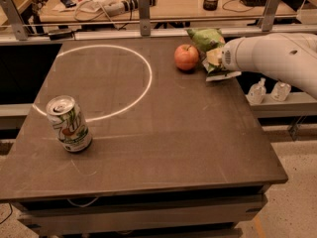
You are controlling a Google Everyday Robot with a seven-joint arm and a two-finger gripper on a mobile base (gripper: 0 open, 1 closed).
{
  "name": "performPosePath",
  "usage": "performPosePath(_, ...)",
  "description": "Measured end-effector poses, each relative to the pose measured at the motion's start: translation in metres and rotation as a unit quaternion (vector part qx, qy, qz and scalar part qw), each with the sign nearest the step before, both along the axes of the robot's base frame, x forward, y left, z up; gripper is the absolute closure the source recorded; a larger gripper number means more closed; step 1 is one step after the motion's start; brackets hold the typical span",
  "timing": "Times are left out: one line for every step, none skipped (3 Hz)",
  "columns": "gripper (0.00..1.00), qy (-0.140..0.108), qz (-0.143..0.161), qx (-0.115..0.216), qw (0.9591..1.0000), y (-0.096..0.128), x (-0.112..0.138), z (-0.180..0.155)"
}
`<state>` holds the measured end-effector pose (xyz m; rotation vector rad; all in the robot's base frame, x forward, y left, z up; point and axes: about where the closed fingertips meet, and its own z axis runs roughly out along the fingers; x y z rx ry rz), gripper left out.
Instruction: Move green jalapeno chip bag near apple
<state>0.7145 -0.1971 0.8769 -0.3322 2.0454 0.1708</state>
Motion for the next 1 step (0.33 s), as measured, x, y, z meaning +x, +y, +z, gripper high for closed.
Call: performPosePath(0.83, 0.000, 0.001, 0.001, 1.0000, 0.0021, 0.0002, 0.0000)
